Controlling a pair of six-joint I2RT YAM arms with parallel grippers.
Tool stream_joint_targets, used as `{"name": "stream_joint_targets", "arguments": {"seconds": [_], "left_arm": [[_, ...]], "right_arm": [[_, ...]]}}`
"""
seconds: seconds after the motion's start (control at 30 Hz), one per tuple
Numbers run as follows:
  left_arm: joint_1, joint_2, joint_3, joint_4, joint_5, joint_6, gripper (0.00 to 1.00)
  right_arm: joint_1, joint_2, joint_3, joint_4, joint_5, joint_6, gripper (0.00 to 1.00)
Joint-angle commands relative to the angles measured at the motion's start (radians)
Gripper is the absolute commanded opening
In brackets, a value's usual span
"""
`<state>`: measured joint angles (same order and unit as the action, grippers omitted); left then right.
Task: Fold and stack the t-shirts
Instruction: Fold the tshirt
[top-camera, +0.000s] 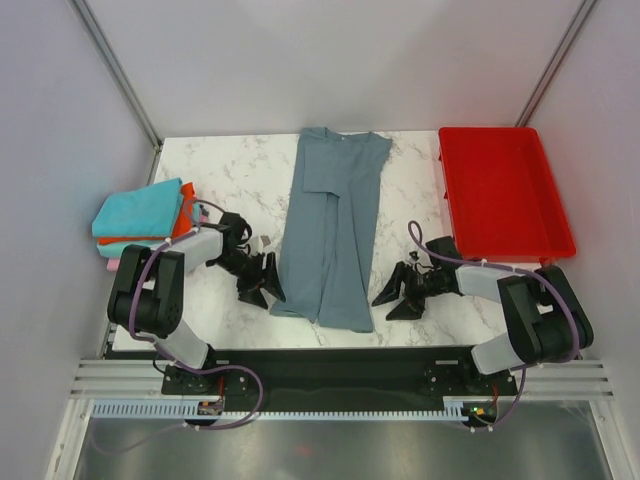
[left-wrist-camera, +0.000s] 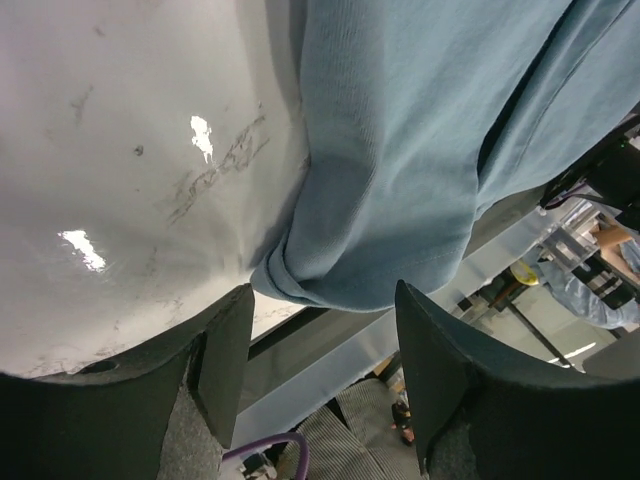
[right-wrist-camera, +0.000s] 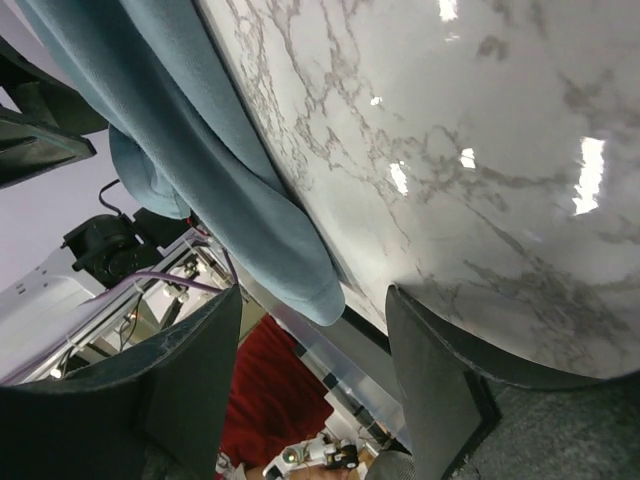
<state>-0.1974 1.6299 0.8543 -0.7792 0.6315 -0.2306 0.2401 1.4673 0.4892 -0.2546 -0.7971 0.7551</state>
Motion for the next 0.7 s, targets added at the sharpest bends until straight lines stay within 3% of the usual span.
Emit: {"name": "stream_joint_targets", "arguments": {"seconds": [0.0,0.67], "left_arm": [[0.003,-0.008,-0.023,0.017,0.062,-0.053,0.65],[-0.051,0.064,-0.015,0.047,0.036,-0.076,0.63]], "right_arm": [[0.027,0.03,0.002,0.078,-0.021,0.053,0.68],[0.185,0.149,0.038,0.196,-0.024,0.15,0.66]]}}
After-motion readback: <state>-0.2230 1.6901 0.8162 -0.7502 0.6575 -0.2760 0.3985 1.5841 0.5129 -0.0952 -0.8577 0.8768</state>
